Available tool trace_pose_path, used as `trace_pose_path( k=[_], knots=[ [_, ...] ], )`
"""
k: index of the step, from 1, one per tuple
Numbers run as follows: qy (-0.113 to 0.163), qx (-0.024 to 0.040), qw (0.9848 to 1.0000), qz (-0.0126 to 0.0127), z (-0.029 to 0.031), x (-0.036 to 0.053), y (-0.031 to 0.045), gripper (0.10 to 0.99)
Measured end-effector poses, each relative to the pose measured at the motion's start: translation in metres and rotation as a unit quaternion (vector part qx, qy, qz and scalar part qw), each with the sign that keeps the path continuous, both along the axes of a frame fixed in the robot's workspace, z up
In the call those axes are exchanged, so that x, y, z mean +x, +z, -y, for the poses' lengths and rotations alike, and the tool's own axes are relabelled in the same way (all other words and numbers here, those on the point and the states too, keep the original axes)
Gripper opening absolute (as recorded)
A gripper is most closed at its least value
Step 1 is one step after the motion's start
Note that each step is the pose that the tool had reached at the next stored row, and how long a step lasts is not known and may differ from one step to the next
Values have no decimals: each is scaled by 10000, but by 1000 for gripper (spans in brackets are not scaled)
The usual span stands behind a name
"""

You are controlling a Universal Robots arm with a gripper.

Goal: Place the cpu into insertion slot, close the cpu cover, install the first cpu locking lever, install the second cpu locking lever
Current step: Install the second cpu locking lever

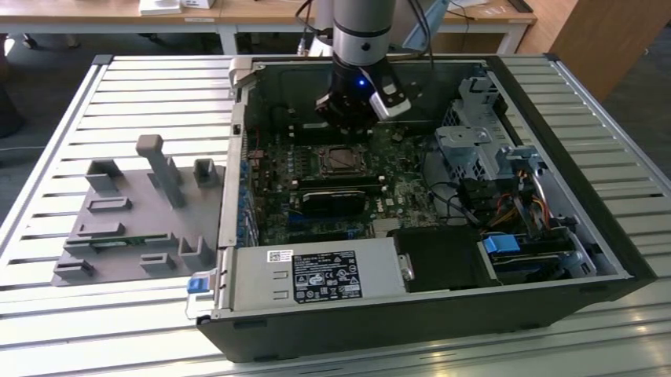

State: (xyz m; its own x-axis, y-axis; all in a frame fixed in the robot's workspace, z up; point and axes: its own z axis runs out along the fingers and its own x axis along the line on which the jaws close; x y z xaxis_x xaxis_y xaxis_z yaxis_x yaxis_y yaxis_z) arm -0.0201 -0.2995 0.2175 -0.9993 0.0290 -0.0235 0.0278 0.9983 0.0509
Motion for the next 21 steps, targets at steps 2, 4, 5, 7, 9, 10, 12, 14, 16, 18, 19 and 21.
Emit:
trace_pose_path(
  k=[2, 4, 5, 7, 9, 10, 12, 14, 16, 18, 19, 21],
  knots=[
    [0, 0, 10000, 0, 0, 0, 20, 106],
    [0, 0, 10000, 0, 0, 0, 43, 106],
    [0, -3, 10000, 0, 0, 0, 50, 106],
    [1, -10, 10000, 0, 0, 1, 56, 106],
    [0, -14, 10000, 0, 4, 0, 58, 106],
    [0, -15, 10000, 0, 9, 0, 58, 106],
    [0, -15, 10000, 0, 19, 0, 58, 106],
    [0, -18, 10000, 0, 32, 0, 58, 106],
    [0, -21, 10000, 0, 49, 0, 58, 106],
    [0, -26, 10000, 0, 78, 0, 58, 106],
    [0, -30, 10000, 0, 94, 0, 58, 106],
    [0, -37, 10000, 0, 128, 0, 58, 106]
  ],
)
